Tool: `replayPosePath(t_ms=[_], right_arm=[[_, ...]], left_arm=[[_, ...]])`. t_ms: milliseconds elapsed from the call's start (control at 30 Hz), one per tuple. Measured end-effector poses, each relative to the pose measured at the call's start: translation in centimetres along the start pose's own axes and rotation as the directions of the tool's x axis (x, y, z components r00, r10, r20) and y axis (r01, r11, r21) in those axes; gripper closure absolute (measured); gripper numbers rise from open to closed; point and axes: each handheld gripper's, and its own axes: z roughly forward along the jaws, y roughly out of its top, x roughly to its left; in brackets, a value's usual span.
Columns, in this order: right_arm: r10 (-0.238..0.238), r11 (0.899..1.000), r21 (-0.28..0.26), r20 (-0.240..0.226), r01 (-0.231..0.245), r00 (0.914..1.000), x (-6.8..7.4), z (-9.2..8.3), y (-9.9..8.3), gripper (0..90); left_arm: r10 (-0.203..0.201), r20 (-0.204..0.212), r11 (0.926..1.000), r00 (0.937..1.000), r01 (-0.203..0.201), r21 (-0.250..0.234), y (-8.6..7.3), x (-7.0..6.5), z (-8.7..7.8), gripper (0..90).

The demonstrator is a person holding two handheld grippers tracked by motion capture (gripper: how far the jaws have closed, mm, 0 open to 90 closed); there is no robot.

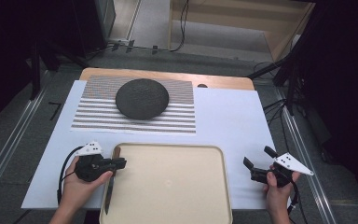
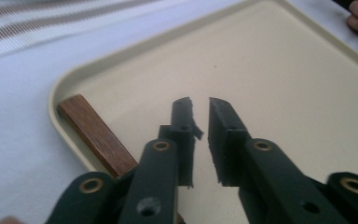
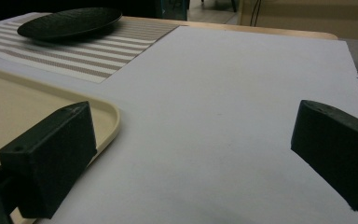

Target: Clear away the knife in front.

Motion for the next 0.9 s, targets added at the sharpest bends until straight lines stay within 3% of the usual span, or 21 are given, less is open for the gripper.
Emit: replayPosePath(t_ms=[200, 433, 533, 767, 900], right_arm=[[-0.004, 1.000, 0.000, 0.000, 0.004, 1.0000, 0.0, 0.0, 0.0, 0.0], [-0.002, 1.000, -0.002, -0.005, 0.002, 1.0000, 0.0, 0.0, 0.0, 0.0], [0.001, 1.000, -0.004, -0.008, -0.001, 1.0000, -0.1, 0.0, 0.0, 0.0], [0.002, 1.000, -0.004, -0.012, -0.002, 0.9999, -0.1, 0.0, 0.0, 0.0], [0.000, 1.000, -0.004, -0.012, 0.000, 0.9999, -0.1, 0.0, 0.0, 0.0]], left_arm=[[0.026, -0.064, 0.9966, 0.9976, -0.031, -0.076, 0.2, -0.2, -0.8, 55.3], [0.043, -0.109, 0.9916, 0.9932, -0.056, -0.116, 0.3, -0.3, -1.3, 35.6], [0.039, -0.127, 0.9911, 0.9911, -0.055, -0.121, 0.4, -0.3, -1.3, 19.6], [0.042, -0.148, 0.9855, 0.9881, -0.065, -0.157, 0.3, -0.2, -1.9, 1.0], [0.038, -0.164, 0.9791, 0.9857, -0.069, -0.191, 0.1, 0.2, -2.4, 0.0]])
